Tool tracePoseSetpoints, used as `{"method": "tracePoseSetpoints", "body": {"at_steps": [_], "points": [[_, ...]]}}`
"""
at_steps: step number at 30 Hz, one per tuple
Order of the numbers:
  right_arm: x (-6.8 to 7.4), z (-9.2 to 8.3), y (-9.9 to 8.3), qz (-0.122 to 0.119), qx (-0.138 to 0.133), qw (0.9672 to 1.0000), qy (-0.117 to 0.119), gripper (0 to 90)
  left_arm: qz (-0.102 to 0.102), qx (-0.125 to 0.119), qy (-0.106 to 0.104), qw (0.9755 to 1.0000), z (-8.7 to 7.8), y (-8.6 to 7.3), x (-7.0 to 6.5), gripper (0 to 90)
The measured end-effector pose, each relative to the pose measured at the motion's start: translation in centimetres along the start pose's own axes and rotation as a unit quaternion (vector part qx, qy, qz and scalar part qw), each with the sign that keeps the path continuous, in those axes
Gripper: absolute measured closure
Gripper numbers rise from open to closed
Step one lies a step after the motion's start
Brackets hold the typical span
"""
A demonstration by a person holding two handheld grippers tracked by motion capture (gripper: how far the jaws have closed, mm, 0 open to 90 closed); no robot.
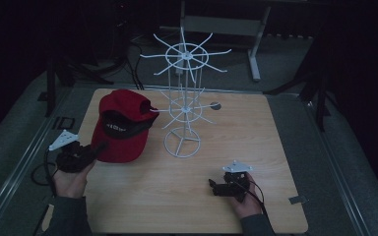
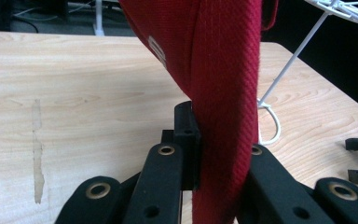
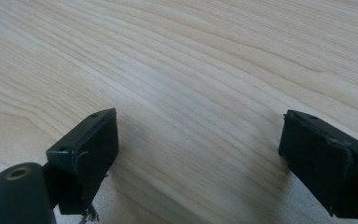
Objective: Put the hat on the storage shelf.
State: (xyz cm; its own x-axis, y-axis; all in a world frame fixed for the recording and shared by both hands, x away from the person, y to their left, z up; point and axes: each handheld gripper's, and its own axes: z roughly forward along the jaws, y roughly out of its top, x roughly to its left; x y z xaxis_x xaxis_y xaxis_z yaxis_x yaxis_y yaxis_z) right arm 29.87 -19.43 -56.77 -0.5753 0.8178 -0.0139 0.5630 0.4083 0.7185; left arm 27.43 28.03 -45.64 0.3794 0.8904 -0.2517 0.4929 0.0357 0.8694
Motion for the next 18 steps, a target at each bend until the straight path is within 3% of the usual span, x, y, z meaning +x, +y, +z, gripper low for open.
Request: {"method": "tracePoseSetpoints", "body": {"at_steps": [18], "points": [[0.0, 0.0, 0.0, 0.0, 0.0, 1.0, 0.0, 11.7, 0.005, -0.019, 0.001, 0.9998, -0.4, 1.4, 0.4, 85.4]]}}
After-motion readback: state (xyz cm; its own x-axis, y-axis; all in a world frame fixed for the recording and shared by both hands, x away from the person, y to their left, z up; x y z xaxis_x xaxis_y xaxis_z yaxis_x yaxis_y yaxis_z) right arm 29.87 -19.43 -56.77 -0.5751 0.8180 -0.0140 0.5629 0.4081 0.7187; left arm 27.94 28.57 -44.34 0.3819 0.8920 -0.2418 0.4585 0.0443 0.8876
